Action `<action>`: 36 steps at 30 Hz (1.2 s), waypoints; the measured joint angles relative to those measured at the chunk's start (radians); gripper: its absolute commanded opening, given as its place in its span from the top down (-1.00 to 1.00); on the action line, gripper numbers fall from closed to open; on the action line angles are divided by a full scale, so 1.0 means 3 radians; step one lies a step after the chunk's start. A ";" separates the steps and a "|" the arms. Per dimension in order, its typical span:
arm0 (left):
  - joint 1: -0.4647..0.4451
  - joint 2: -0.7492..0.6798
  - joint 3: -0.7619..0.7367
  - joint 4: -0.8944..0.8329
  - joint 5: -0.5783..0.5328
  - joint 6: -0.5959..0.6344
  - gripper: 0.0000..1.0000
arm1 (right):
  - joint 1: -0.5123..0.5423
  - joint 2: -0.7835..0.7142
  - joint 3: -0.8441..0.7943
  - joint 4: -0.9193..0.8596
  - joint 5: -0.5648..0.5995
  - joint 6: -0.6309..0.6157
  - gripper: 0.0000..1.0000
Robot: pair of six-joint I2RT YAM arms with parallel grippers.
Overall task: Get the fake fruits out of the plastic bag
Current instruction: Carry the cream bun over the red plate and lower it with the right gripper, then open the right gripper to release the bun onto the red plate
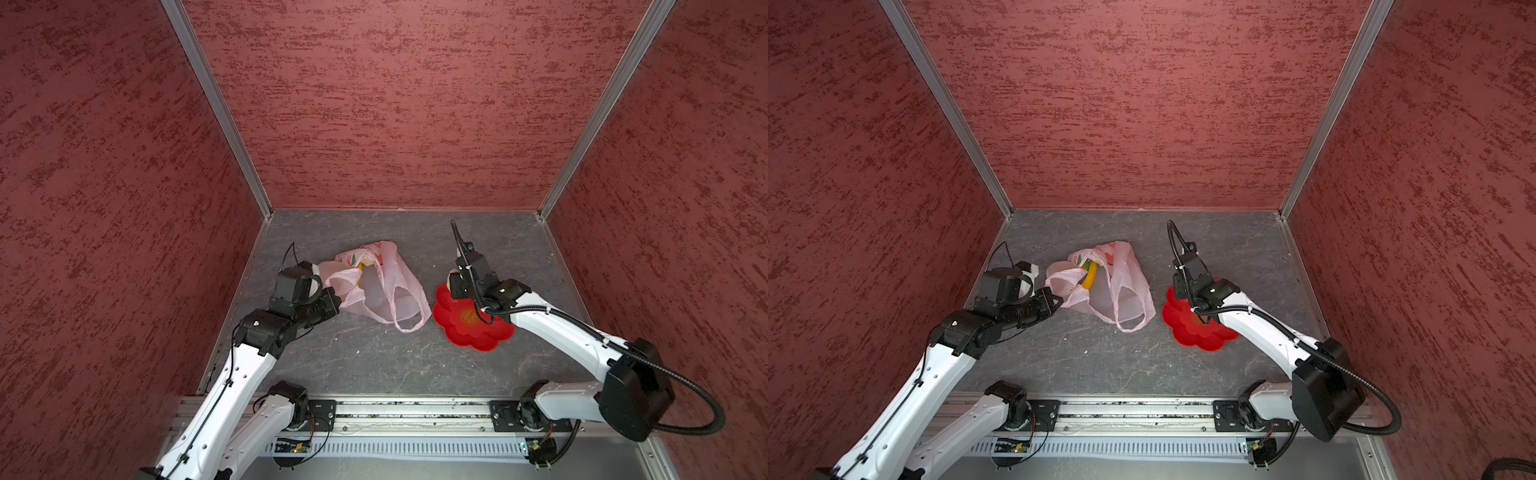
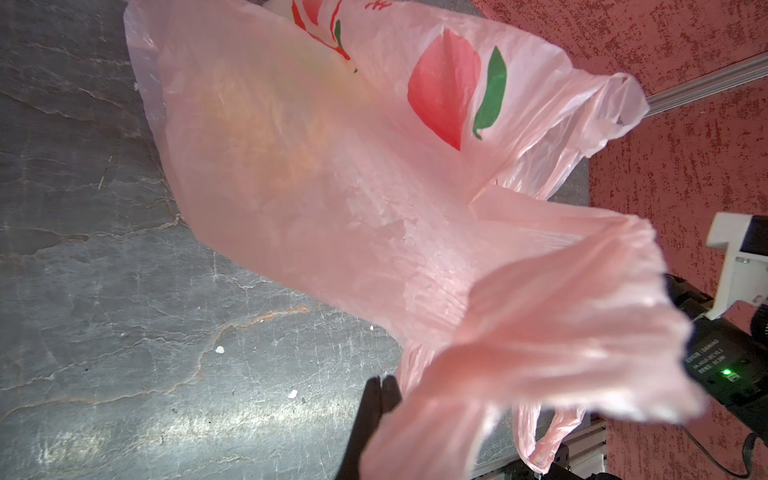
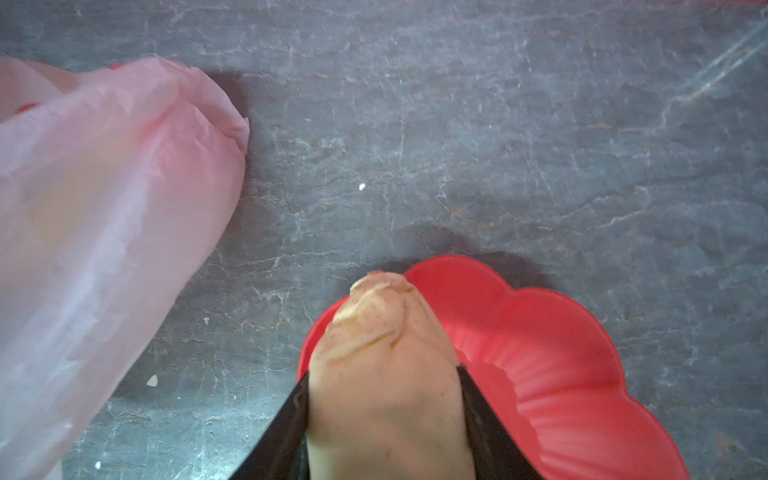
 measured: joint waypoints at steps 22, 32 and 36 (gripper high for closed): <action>0.0034 -0.0067 0.0000 -0.0008 0.0000 0.0000 0.95 | -0.0111 0.0261 -0.0331 0.0193 -0.0043 0.0280 0.65; 0.0034 -0.0065 0.0000 -0.0006 0.0000 0.0000 0.95 | -0.0111 0.0226 -0.0585 0.0183 -0.0214 0.0514 0.51; 0.0034 -0.0066 0.0000 -0.0010 0.0000 0.0000 0.95 | -0.0111 0.0257 -0.0619 0.0196 -0.0225 0.0566 0.35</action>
